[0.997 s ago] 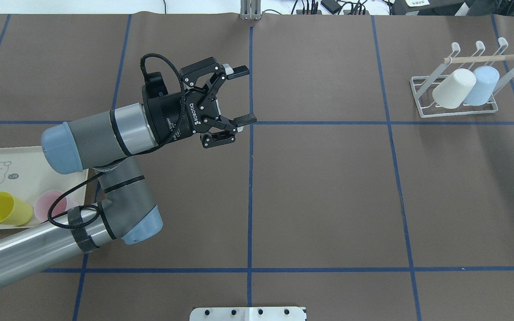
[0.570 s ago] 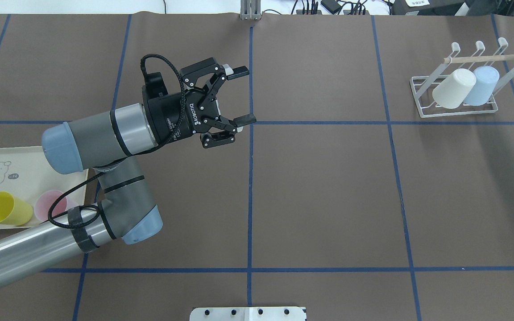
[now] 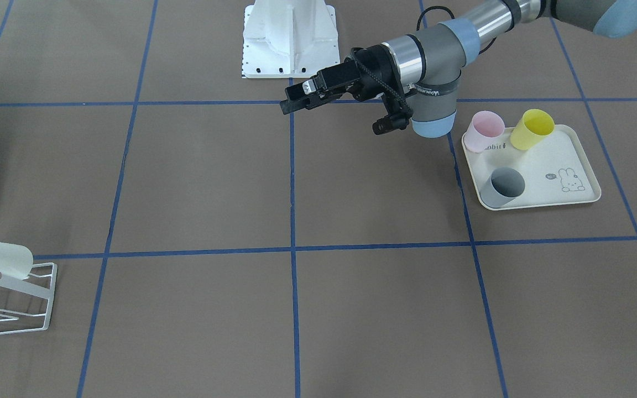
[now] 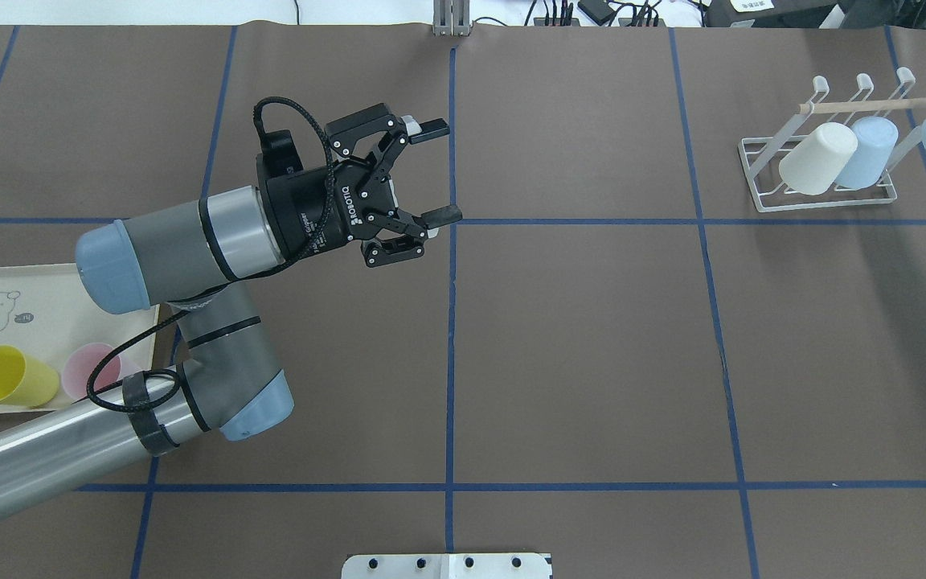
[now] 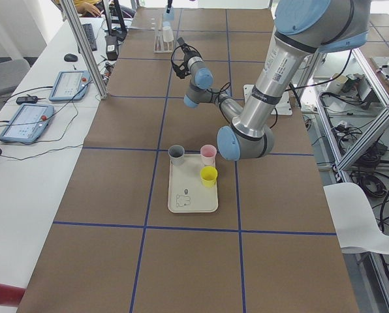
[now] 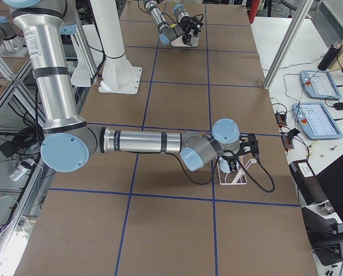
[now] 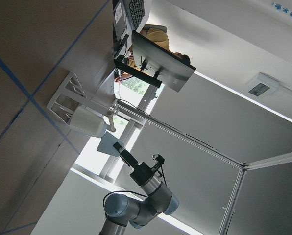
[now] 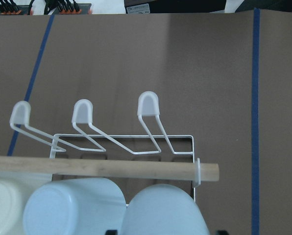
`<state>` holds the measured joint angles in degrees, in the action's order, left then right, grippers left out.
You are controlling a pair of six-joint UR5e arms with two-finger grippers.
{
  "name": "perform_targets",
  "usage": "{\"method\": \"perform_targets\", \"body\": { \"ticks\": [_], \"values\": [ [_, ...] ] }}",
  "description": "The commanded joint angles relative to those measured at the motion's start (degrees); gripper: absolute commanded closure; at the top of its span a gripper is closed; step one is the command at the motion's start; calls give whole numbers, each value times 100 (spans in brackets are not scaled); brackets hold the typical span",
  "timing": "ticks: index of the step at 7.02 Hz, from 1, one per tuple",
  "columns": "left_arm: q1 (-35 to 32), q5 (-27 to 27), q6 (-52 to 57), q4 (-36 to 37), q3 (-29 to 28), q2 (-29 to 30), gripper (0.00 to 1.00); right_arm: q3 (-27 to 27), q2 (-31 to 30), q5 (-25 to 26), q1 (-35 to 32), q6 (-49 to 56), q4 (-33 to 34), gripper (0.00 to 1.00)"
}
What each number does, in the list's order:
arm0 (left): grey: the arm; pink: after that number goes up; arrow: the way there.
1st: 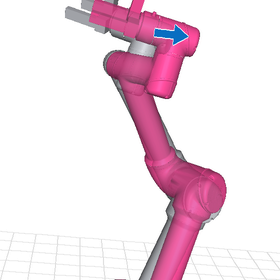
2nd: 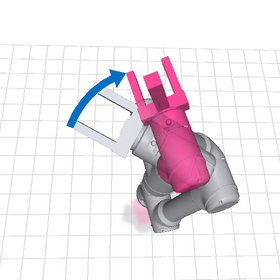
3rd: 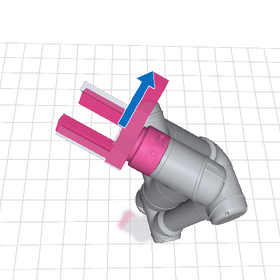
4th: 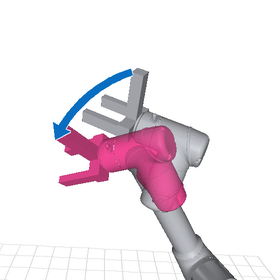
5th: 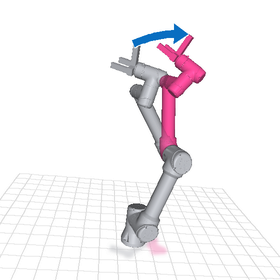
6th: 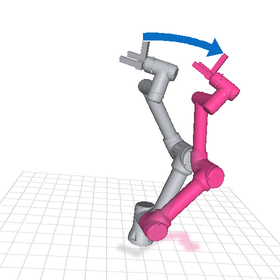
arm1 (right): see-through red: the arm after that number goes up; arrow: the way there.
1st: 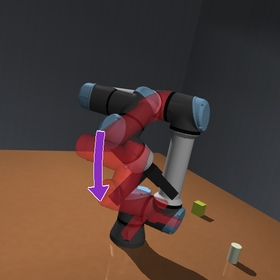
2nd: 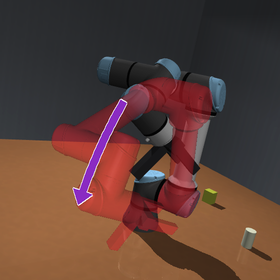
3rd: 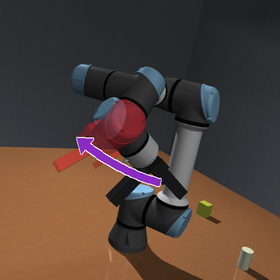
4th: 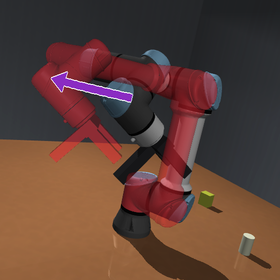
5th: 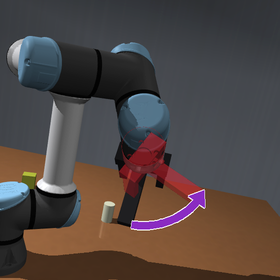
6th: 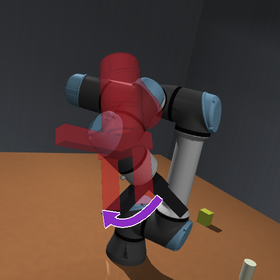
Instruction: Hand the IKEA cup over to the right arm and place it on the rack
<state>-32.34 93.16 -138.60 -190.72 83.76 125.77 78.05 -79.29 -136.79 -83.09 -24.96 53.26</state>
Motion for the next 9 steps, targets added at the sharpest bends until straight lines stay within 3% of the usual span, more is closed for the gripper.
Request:
{"method": "perform_targets", "body": {
  "ticks": [1,9],
  "values": [
    [0,0,0,0,0,0,1,-44,18,56,82,-1,9,100],
    [9,-9,0,0,-9,0,0,-44,395,100,285,8,807,100]
  ]
}}
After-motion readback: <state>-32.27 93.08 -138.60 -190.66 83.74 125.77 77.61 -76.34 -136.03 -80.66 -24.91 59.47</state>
